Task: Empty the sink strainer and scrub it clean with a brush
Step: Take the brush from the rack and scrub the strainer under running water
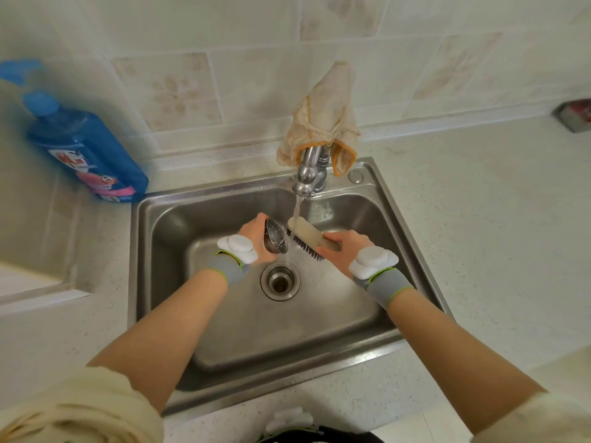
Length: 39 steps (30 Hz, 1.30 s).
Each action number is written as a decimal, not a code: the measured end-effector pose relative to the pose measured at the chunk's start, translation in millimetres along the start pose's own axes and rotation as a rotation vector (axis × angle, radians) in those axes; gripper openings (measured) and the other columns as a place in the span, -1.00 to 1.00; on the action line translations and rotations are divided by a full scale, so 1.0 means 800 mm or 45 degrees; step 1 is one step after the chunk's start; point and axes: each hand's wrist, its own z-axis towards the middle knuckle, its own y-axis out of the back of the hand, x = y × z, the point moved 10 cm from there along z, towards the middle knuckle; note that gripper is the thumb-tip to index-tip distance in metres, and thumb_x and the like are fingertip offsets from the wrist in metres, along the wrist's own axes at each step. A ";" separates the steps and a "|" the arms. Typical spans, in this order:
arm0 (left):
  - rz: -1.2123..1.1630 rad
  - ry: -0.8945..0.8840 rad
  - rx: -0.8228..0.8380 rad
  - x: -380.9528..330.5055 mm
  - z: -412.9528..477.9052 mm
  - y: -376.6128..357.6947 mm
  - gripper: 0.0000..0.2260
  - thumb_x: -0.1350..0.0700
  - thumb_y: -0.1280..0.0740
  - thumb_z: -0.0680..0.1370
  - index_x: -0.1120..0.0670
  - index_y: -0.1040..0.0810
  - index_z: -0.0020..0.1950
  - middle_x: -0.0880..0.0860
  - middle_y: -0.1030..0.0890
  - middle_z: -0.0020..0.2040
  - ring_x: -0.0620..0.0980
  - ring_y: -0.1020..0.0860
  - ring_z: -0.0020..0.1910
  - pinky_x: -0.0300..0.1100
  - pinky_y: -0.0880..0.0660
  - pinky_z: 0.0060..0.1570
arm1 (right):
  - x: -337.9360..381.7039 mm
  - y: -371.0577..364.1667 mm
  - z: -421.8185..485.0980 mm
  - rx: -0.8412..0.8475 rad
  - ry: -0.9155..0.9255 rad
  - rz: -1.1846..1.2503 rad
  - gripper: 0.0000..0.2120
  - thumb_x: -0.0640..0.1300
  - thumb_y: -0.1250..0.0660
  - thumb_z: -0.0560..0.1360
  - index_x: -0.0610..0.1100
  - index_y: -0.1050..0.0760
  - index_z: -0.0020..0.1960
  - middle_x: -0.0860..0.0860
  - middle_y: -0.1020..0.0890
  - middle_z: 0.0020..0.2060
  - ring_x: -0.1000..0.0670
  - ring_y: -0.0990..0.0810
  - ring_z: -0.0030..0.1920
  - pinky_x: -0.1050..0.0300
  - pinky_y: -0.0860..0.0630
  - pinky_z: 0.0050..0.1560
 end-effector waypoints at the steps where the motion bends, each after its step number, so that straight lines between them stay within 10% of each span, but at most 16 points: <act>1: 0.004 0.012 0.013 0.002 -0.002 -0.005 -0.42 0.08 -0.46 0.35 0.20 -0.32 0.26 0.12 -0.53 0.12 0.13 -0.53 0.08 -0.18 -0.35 -0.09 | -0.002 -0.003 -0.002 0.021 -0.014 -0.053 -0.56 0.12 -0.23 0.53 0.08 -0.38 0.39 0.01 -0.58 0.23 -0.09 -0.57 0.20 0.13 -0.47 0.18; 21: -0.170 0.183 0.046 0.050 0.000 -0.050 -0.25 0.07 -0.56 0.25 0.11 -0.29 0.34 0.12 -0.54 0.21 0.12 -0.51 0.17 -0.17 -0.41 0.07 | -0.015 -0.016 -0.005 0.120 -0.118 -0.280 -0.57 0.12 -0.18 0.55 0.09 -0.34 0.40 0.01 -0.56 0.24 -0.12 -0.57 0.19 0.09 -0.50 0.16; 29: 0.075 -0.162 0.233 -0.015 -0.001 -0.064 -0.45 0.14 -0.49 0.30 0.16 -0.34 0.21 0.12 -0.56 0.03 0.15 -0.55 -0.03 -0.21 -0.35 -0.19 | 0.032 -0.031 0.001 0.182 0.054 -0.430 -0.68 0.05 -0.19 0.52 0.08 -0.51 0.25 0.03 -0.62 0.15 -0.10 -0.58 0.14 0.12 -0.51 0.13; 39: 0.122 -0.267 0.164 -0.030 0.002 -0.029 -0.44 0.15 -0.49 0.32 0.16 -0.37 0.25 0.14 -0.52 0.16 0.15 -0.51 0.12 -0.08 -0.45 0.06 | 0.013 -0.032 0.010 0.272 0.062 -0.183 -0.67 0.06 -0.27 0.51 0.08 -0.52 0.26 0.05 -0.61 0.19 -0.07 -0.55 0.20 0.16 -0.44 0.20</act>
